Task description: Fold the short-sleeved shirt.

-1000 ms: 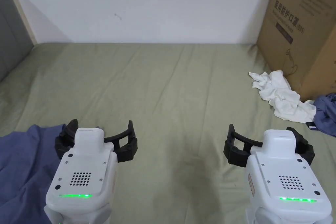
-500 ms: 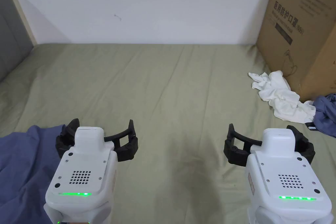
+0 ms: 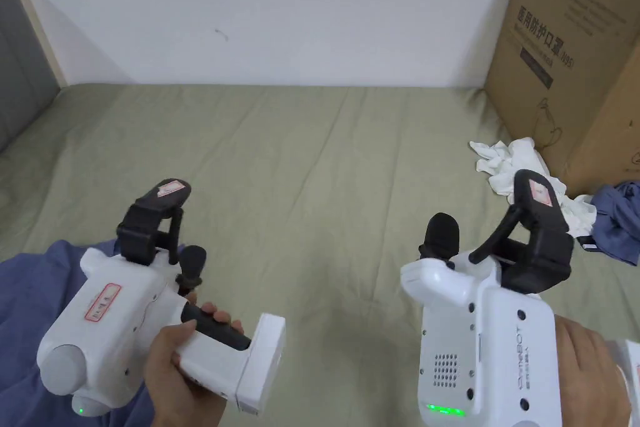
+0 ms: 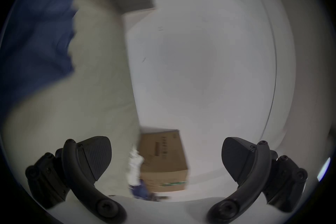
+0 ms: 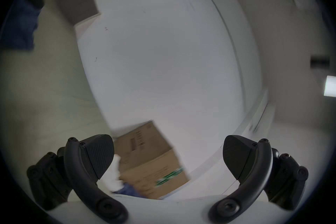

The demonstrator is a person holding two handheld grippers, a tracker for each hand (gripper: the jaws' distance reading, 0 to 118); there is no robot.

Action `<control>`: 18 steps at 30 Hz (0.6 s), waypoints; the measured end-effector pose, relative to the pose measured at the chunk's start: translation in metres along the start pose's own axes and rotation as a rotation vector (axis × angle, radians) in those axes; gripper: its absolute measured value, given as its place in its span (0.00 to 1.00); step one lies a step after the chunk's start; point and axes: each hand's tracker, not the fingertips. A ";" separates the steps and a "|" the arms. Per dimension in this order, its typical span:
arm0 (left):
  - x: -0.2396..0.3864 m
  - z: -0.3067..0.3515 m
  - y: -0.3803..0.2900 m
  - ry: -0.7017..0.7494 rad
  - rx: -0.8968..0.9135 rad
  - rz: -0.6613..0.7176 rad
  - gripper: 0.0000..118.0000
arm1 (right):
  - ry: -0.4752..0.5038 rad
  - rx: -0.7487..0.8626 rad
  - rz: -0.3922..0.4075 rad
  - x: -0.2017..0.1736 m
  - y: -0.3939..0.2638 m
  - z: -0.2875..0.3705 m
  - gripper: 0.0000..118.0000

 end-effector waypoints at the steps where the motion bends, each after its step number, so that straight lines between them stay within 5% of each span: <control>1: -0.003 0.000 0.000 0.025 0.004 -0.012 1.00 | -0.017 0.020 0.009 -0.001 -0.001 0.001 1.00; 4: 0.013 0.003 -0.004 0.145 0.034 -0.409 1.00 | 0.071 -0.090 -0.198 0.010 -0.003 -0.003 1.00; 9: 0.044 -0.004 -0.046 0.286 0.094 -1.242 1.00 | 0.243 -0.343 -0.761 0.037 -0.023 -0.021 1.00; 12: 0.041 -0.007 -0.069 0.331 0.150 -1.590 1.00 | 0.295 -0.443 -1.048 0.044 -0.039 -0.025 1.00; 15: 0.033 -0.004 -0.078 0.326 0.140 -1.733 1.00 | 0.309 -0.487 -1.172 0.044 -0.047 -0.024 1.00; 18: 0.027 -0.002 -0.081 0.341 0.138 -1.765 1.00 | 0.320 -0.499 -1.174 0.041 -0.048 -0.023 1.00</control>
